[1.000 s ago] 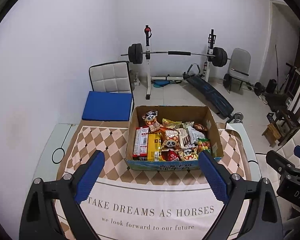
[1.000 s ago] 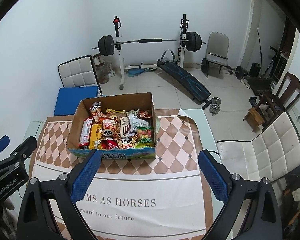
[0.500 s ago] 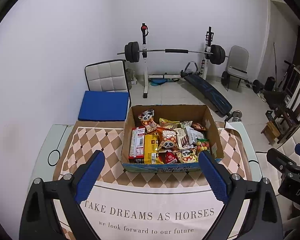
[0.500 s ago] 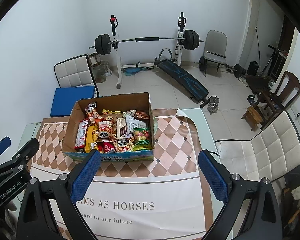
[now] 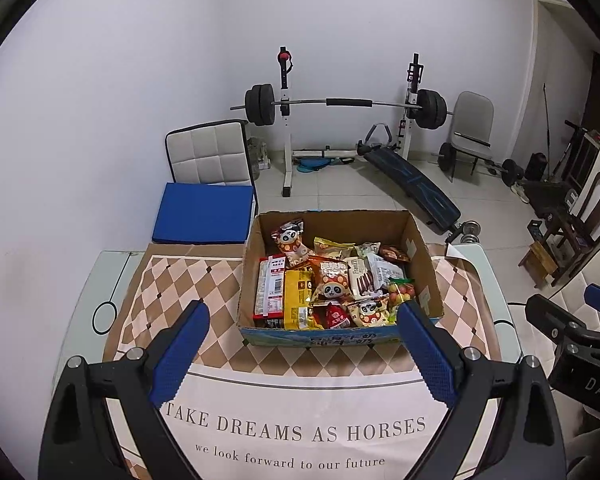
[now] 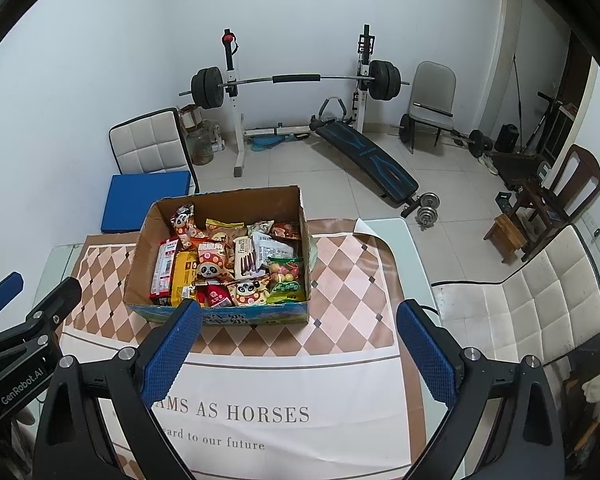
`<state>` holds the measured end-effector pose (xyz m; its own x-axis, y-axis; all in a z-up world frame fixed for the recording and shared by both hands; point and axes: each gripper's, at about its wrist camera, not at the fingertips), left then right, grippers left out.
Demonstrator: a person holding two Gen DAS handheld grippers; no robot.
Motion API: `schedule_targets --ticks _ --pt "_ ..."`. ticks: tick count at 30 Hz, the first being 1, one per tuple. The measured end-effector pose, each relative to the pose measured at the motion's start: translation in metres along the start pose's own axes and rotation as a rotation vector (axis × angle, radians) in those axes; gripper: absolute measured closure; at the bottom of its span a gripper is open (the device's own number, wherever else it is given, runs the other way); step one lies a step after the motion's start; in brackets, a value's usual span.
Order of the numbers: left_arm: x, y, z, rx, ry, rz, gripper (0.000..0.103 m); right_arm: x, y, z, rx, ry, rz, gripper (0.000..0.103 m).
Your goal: Organize snacks
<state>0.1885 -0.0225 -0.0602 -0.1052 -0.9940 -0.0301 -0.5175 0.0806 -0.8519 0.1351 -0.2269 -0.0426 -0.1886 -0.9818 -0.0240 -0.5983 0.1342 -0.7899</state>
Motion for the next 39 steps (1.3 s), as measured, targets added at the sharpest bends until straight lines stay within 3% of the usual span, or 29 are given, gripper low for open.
schedule_targets --ticks 39 --pt "0.003 -0.009 -0.012 0.011 0.021 -0.005 0.007 0.004 -0.009 -0.011 0.026 0.012 -0.007 0.003"
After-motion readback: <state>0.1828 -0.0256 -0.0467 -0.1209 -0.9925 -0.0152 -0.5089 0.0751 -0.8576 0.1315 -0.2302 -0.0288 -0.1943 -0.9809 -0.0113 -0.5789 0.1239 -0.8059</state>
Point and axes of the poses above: each gripper's, at about its wrist camera, not at the fingertips, and z roughly the way its jaws point, x to its right, y to its underside, and after that the axes turned 14 degrees about x, right-handed
